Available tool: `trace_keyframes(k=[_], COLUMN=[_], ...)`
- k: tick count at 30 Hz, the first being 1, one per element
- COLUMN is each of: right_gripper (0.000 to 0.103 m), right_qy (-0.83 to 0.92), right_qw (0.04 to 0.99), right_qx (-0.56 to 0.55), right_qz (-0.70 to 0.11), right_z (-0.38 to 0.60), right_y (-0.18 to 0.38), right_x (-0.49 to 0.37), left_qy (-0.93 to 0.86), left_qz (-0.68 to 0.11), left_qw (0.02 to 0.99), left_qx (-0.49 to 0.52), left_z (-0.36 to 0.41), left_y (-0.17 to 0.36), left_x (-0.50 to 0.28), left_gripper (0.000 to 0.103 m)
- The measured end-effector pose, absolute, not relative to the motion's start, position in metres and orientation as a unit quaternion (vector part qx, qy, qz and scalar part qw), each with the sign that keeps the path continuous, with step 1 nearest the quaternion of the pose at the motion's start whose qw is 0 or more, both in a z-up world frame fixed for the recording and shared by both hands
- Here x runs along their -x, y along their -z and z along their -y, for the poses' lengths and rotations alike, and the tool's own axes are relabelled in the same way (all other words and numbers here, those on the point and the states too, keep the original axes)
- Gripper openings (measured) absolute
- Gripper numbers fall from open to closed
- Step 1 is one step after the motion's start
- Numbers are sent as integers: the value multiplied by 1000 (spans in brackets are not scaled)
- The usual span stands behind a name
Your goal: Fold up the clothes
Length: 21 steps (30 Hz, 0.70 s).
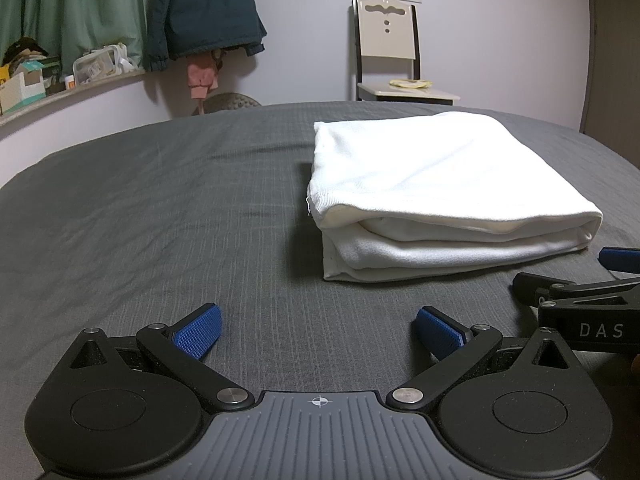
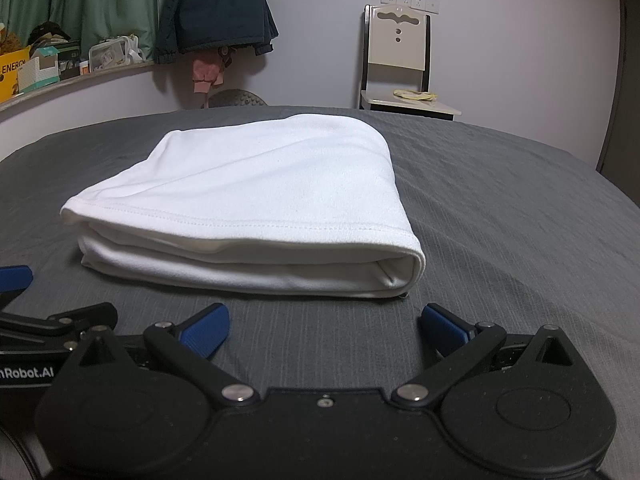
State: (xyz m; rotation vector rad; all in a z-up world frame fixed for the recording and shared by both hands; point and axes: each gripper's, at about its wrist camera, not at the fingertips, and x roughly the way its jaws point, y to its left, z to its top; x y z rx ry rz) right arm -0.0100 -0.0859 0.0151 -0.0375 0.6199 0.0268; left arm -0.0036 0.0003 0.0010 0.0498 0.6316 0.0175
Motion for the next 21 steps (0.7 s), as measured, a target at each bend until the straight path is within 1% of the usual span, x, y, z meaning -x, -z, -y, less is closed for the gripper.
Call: trace_keyframes(k=[10, 21], right_gripper=[103, 103], right_qy=[-14, -12], right_qw=[952, 951], right_qx=[16, 15], right_qz=[-304, -308], right_z=[84, 83], right_y=[-17, -17], right_x=[10, 9], left_qy=[-71, -68], left_qz=[-313, -311], left_qw=[947, 948], left_qx=[4, 9], left_z=[0, -2], left_y=[-3, 2], left_x=[15, 9], left_gripper=[103, 103])
